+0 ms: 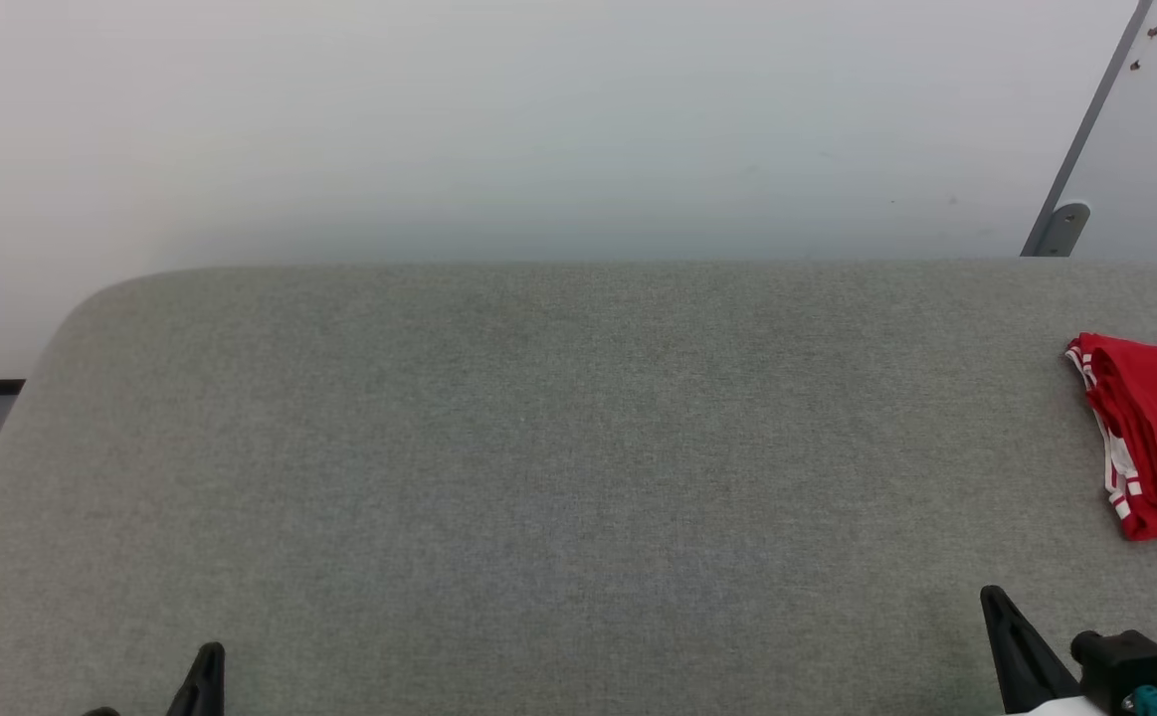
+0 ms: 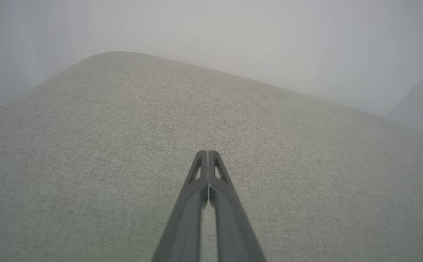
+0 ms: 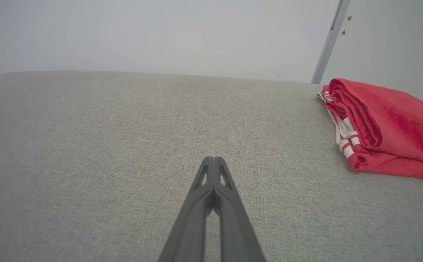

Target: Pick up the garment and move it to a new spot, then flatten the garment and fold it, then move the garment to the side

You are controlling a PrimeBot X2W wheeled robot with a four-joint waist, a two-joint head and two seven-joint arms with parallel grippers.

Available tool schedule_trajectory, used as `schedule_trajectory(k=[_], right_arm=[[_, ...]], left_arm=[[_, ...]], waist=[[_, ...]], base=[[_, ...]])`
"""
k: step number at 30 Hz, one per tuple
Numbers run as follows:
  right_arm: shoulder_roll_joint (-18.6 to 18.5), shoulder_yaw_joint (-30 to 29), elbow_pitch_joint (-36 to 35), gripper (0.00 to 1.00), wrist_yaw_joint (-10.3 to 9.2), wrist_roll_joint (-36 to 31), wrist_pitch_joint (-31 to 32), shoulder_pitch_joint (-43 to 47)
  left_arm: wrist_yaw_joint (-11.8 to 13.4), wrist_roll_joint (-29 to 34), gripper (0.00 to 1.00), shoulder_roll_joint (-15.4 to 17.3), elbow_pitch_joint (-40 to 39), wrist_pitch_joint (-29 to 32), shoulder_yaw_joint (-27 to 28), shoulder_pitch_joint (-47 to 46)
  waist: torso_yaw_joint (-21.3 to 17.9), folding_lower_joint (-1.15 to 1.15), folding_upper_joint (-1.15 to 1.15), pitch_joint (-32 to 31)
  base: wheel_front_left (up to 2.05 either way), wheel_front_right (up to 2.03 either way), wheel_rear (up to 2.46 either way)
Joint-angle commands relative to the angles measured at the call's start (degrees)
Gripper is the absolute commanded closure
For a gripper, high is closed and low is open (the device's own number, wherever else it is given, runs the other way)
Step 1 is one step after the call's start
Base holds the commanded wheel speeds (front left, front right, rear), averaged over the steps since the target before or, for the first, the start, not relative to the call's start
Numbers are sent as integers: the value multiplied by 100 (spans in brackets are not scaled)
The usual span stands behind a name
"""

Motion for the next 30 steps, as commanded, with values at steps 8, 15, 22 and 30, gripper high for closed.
schedule_trajectory(k=[8,15,22,30], right_arm=[[51,-130,-166,100,-1,1048,242,-149],[119,-206,-250,100,-1,1893,442,-193],[166,-262,-304,100,-2,2480,582,-228],[222,-328,-368,100,-2,3196,757,-270]], left_arm=[[0,-775,100,-95,-113,240,105,-206],[-2,-1401,100,-242,-148,450,157,-331],[-3,-1833,100,-344,-173,595,194,-416],[-4,-2367,100,-472,-203,776,240,-522]], waist=[[-1,0,0,13],[-2,0,0,25],[-3,0,0,34],[-3,0,0,46]], base=[[0,0,0],[0,0,0],[0,0,0],[0,0,0]])
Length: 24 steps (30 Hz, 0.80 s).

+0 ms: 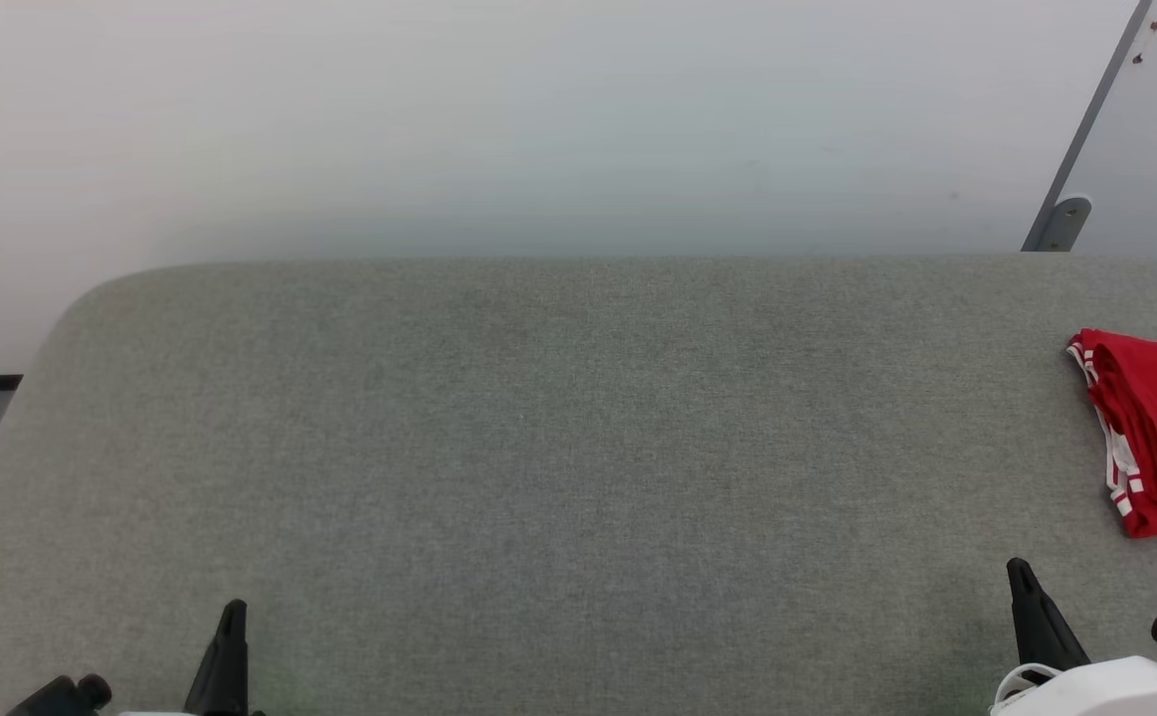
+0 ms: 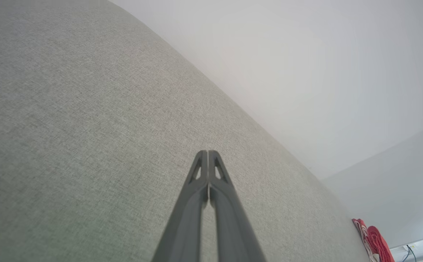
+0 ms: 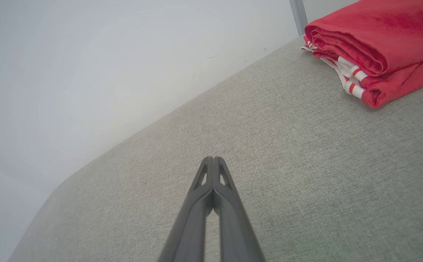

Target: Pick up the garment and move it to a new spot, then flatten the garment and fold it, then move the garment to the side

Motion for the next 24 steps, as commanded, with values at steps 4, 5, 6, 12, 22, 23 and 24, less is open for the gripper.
schedule_trajectory(k=[4,5,6,12,22,23,24], right_arm=[[15,-64,-123,100,-3,468,106,-184],[22,-72,-130,100,-3,546,124,-190],[29,-81,-138,100,-3,630,145,-194],[67,-129,-178,100,-3,1107,261,-212],[126,-195,-243,100,-4,1828,437,-256],[131,-202,-249,100,-4,1885,458,-258],[136,-209,-255,100,-4,1954,474,-263]], left_arm=[[-6,-358,100,-28,-101,102,71,-172],[-6,-419,100,-41,-105,122,76,-185],[-6,-480,100,-57,-108,141,82,-196],[-7,-827,100,-141,-125,261,111,-265],[-9,-1360,100,-271,-154,443,157,-372],[-9,-1410,100,-284,-157,461,161,-384],[-9,-1463,100,-297,-160,482,165,-394]], waist=[[0,0,0,7],[-1,0,0,8],[-1,0,0,10],[-1,0,0,19],[-2,0,0,34],[-3,0,0,35],[-3,0,0,37]], base=[[0,0,0],[0,0,0],[0,0,0],[0,0,0],[0,0,0],[0,0,0],[0,0,0]])
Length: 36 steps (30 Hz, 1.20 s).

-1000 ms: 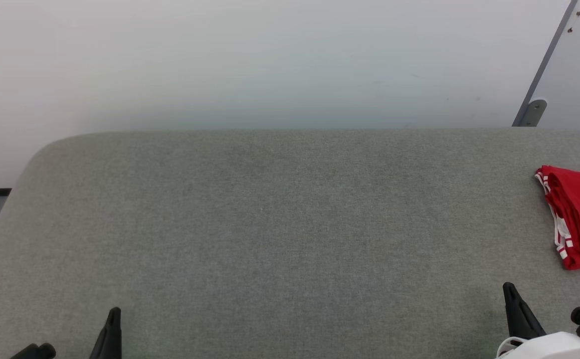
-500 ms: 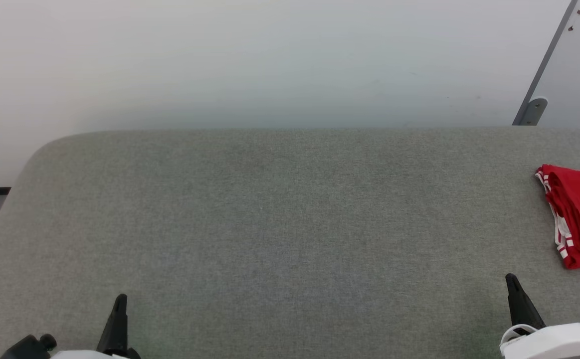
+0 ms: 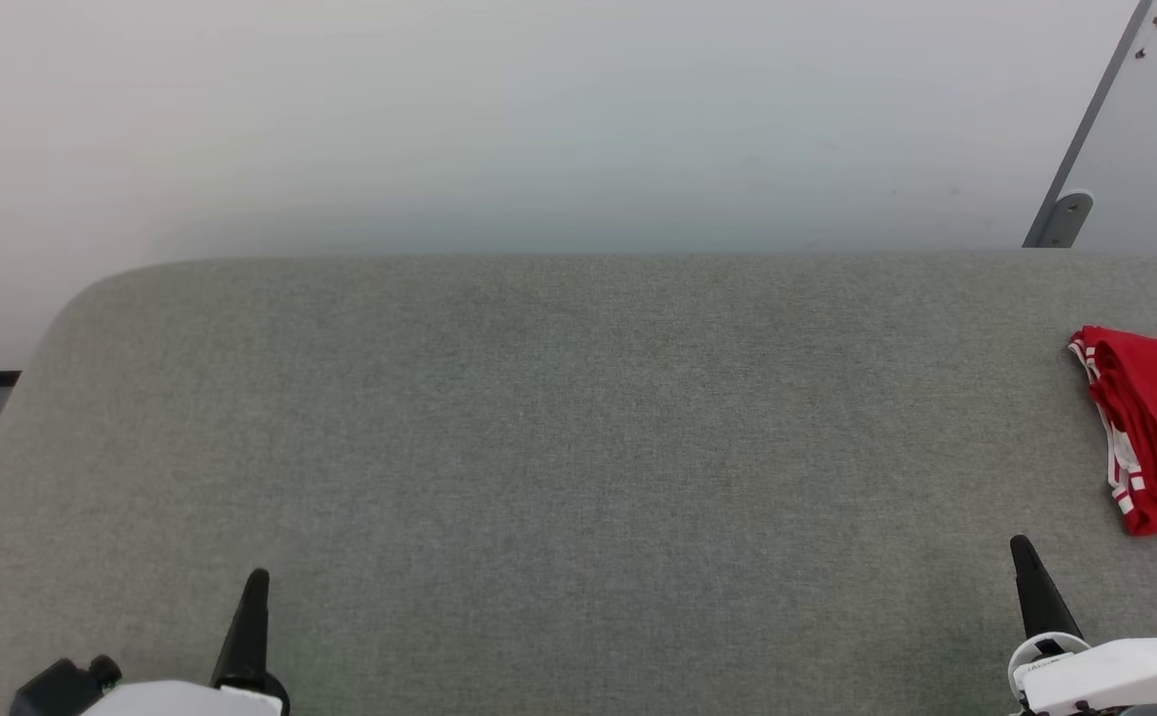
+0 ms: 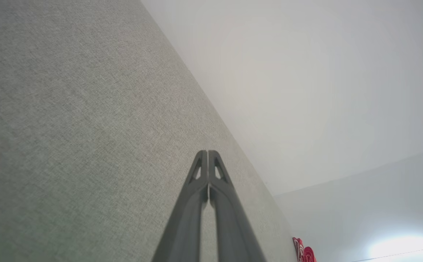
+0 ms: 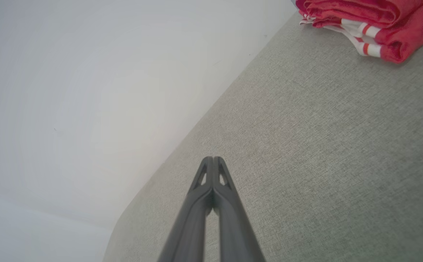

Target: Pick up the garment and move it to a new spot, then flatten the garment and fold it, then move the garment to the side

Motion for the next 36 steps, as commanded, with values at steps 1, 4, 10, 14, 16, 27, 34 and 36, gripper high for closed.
schedule_trajectory(k=[1,4,10,14,16,27,34,36], right_arm=[[0,-33,-89,100,-4,189,40,-131],[15,-53,-106,100,-5,384,91,-144],[48,-94,-135,100,-5,761,183,-152],[71,-119,-159,100,-5,1016,245,-172],[80,-129,-168,100,-5,1116,275,-182],[132,-182,-222,100,-6,1746,425,-211],[162,-218,-251,100,-6,2104,518,-232],[170,-227,-260,100,-7,2188,537,-235]], left_arm=[[-9,-153,100,-4,-75,43,41,-148],[-9,-295,100,-37,-79,92,53,-166],[-10,-576,100,-105,-96,193,78,-234],[-11,-755,100,-149,-106,251,94,-264],[-11,-845,100,-172,-108,284,101,-274],[-13,-1290,100,-280,-134,438,138,-371],[-14,-1568,100,-347,-147,535,160,-423],[-15,-1628,100,-366,-148,556,166,-438]], waist=[[0,0,0,3],[-1,0,0,7],[-1,0,0,16],[-2,0,0,22],[-2,0,0,25],[-3,0,0,42],[-4,0,0,53],[-4,0,0,56]], base=[[0,0,0],[0,0,0],[0,0,0],[0,0,0],[0,0,0],[0,0,0],[0,0,0],[0,0,0]])
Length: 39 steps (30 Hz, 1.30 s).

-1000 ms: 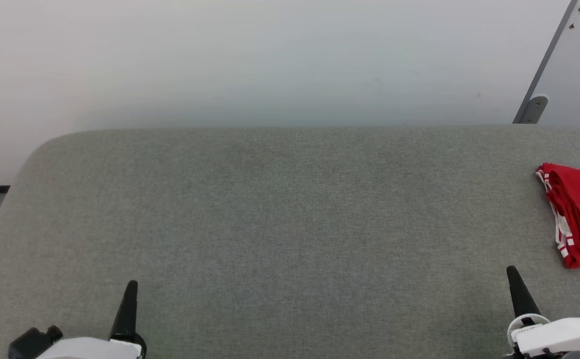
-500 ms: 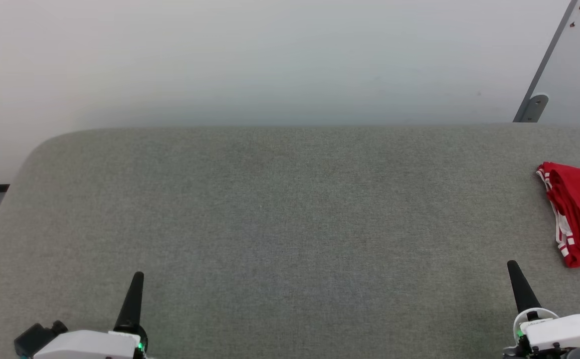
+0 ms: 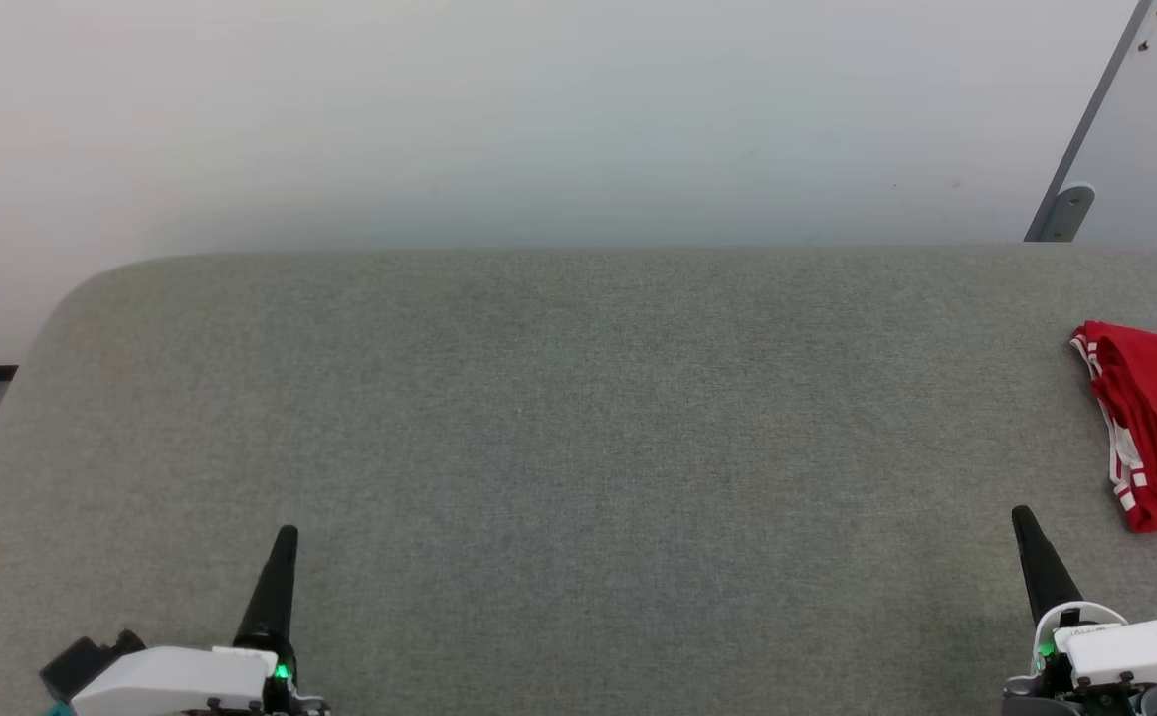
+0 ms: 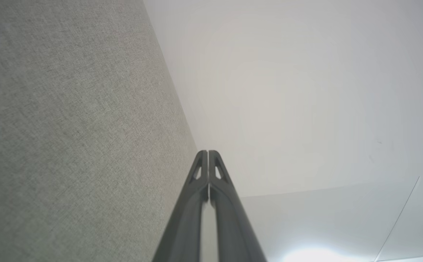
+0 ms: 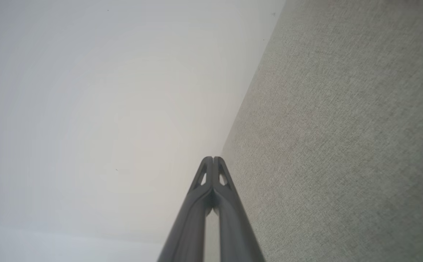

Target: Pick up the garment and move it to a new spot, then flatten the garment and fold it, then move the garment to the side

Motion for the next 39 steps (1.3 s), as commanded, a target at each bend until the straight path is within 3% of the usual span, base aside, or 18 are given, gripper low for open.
schedule_trajectory(k=[1,39], right_arm=[[20,-27,-62,100,-5,154,43,-91],[139,-155,-168,100,-8,1534,386,-141]], left_arm=[[-15,-123,100,-16,-48,35,26,-108],[-19,-1145,100,-265,-89,391,109,-299]], waist=[[0,0,0,3],[-4,0,0,52]], base=[[0,0,0],[0,0,0]])
